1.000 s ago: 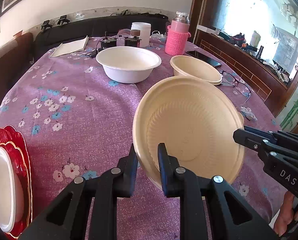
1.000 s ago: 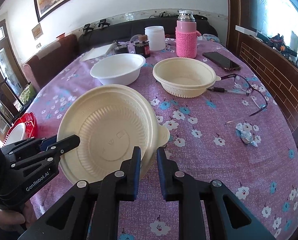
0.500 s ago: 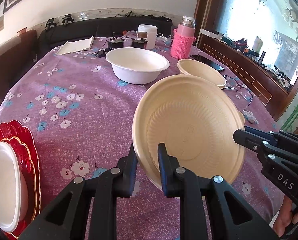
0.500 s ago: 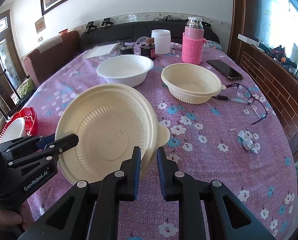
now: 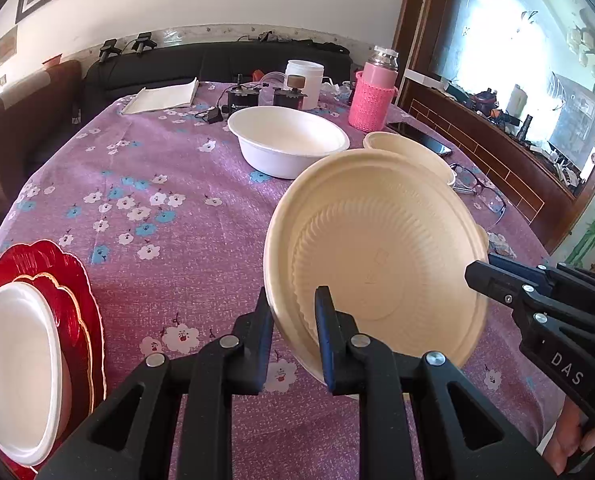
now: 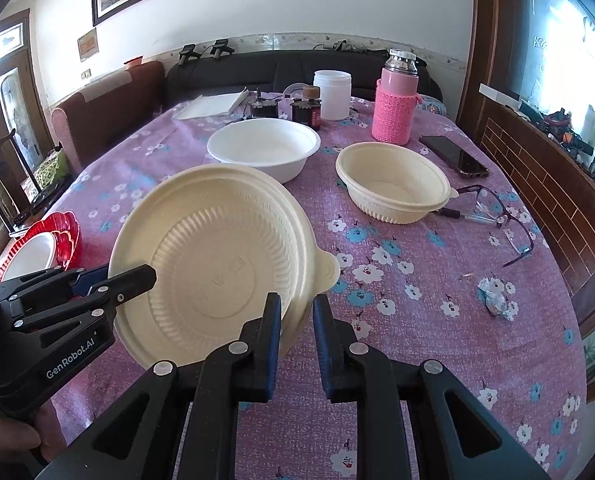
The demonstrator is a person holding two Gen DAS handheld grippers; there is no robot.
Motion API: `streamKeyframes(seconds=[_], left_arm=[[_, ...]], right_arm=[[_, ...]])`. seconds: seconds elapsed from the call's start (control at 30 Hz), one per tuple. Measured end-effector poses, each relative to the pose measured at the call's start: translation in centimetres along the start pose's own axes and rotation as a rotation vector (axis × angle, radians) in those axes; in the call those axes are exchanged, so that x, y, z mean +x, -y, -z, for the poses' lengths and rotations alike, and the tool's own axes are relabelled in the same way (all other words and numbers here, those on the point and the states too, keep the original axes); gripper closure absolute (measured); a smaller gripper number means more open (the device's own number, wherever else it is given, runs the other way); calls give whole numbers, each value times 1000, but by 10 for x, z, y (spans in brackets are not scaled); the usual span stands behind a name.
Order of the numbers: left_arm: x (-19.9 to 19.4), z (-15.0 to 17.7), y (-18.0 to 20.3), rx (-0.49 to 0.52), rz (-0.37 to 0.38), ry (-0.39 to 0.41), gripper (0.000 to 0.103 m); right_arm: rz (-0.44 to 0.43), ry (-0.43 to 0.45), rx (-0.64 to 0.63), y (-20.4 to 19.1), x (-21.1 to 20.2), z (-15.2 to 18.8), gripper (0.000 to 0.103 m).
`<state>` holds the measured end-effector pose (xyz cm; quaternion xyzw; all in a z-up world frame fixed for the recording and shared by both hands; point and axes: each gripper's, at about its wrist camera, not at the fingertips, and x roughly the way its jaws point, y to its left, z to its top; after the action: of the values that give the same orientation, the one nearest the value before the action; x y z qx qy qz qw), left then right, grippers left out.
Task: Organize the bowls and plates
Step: 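Lift the cream bowl with both tools and carry it toward the red plates, then lower the cream bowl into the white bowl and open both tools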
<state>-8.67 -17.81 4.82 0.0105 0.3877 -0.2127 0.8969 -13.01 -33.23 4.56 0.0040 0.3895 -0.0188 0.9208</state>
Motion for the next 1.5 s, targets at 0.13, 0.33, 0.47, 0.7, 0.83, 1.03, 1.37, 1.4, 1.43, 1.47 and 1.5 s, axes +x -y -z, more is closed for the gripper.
streamKeyframes(seconds=[0.13,0.33,0.47,0.7,0.83,1.03,1.37,1.4,1.43,1.47,1.5], left_arm=[[-8,-1,-2,-1,-4,19,84],[-22,-4,-7,-4,-10,51,84],[-31,-5,-12,-15,-15,66,84],[-43,-6,-23,-36,-22,88,84],[-49,-5,-31,-50,-33,99,84],[-64,-4,-45,-79,-49,132,84],[-88,1,-69,-124,-73,167,83],[-91,2,-73,-132,-77,170,83],[-94,4,-77,-139,-81,172,83],[-98,7,-82,-148,-88,175,83],[-102,8,-85,-156,-90,177,83]], right_arm=[[1,7,-10,-5,-2,-3,85],[-5,29,-25,-12,-8,-9,85],[-10,40,-39,-19,-11,-13,85],[-21,59,-69,-33,-16,-21,85],[-26,73,-89,-42,-19,-26,85],[-46,99,-115,-58,-25,-34,85],[-83,117,-159,-86,-30,-42,85],[-89,117,-164,-90,-31,-43,85],[-96,118,-172,-94,-32,-43,85],[-103,119,-180,-98,-32,-44,85],[-116,117,-186,-103,-33,-45,85]])
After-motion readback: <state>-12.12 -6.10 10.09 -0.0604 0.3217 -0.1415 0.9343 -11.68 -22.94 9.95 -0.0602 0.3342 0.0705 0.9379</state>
